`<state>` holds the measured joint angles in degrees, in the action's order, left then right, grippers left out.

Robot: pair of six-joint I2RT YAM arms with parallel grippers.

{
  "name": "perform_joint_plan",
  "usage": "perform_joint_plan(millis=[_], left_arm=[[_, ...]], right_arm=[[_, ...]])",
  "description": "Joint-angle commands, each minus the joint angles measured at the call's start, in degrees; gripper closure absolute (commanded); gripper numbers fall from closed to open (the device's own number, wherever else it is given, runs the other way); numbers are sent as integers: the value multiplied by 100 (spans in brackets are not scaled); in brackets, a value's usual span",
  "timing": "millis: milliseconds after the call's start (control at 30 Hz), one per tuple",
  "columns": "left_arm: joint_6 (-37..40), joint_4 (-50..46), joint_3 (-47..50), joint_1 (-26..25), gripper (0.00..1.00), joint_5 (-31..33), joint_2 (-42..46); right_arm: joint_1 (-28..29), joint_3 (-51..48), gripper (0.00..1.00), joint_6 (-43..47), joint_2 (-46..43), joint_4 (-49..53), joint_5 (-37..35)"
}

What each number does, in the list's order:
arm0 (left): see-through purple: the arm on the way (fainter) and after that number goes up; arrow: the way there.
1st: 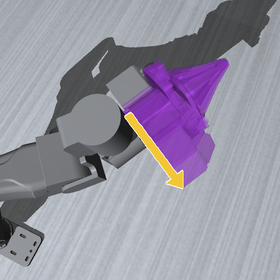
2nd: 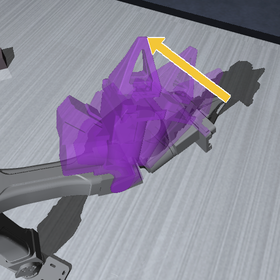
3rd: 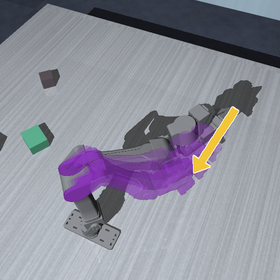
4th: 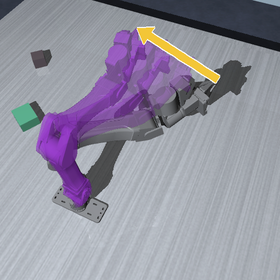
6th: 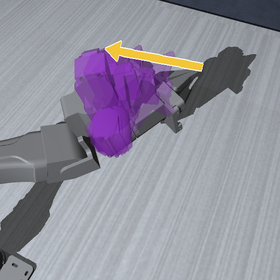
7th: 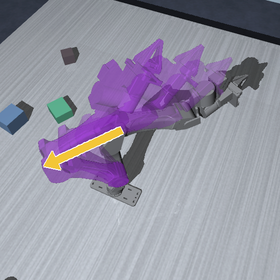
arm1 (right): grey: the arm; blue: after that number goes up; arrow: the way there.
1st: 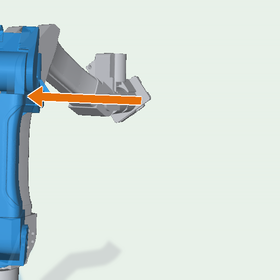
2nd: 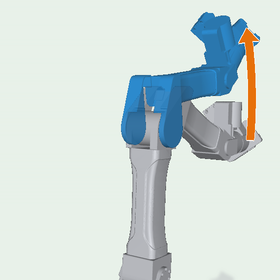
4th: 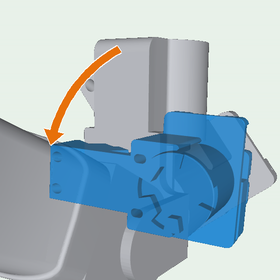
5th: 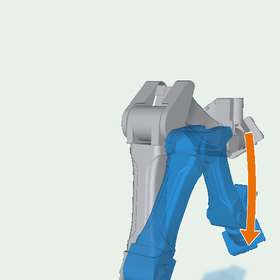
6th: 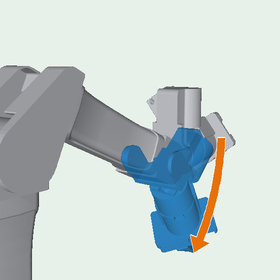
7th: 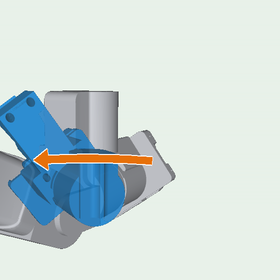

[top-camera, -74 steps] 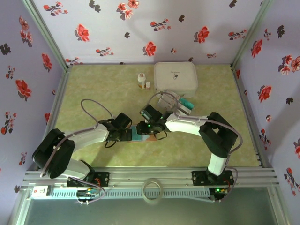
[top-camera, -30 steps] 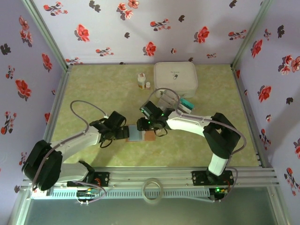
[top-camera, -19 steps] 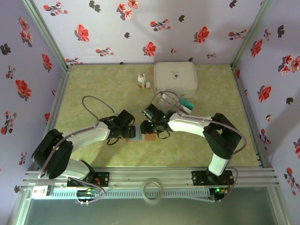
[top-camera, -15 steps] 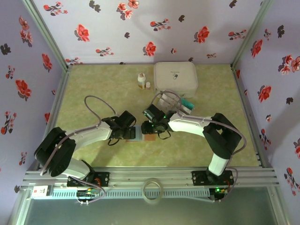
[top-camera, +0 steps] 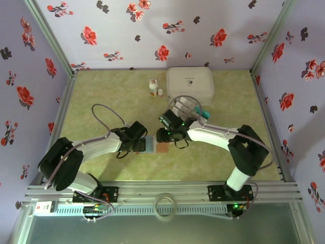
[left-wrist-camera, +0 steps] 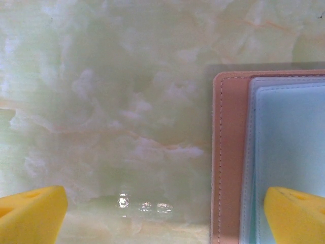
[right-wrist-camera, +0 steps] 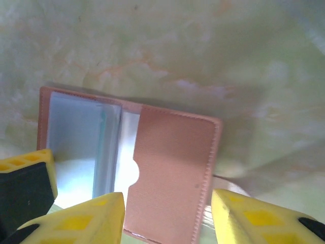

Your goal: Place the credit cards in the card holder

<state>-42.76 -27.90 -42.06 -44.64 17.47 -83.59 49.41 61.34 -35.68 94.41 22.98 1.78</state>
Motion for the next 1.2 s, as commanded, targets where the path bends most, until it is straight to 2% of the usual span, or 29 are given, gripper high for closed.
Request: perform_joint_plan(millis=[0, 233, 467, 700, 1167], left_arm=[[20, -190, 17, -36, 0, 201, 165], [65, -264, -88, -43, 0, 197, 428], [93, -317, -119, -23, 0, 202, 626], [67, -304, -55, -1, 0, 182, 633], [51, -286, 47, -8, 0, 177, 695]], right_arm=[[-244, 309, 52, 466, -448, 566, -459], [-961, 592, 51, 1450, -819, 1466, -944], [-1620, 858, 51, 2369, -810, 2089, -1349], [-1671, 1132, 52, 2802, -587, 2401, -1575], [-1675, 1204, 60, 2905, 30, 2472, -1777]])
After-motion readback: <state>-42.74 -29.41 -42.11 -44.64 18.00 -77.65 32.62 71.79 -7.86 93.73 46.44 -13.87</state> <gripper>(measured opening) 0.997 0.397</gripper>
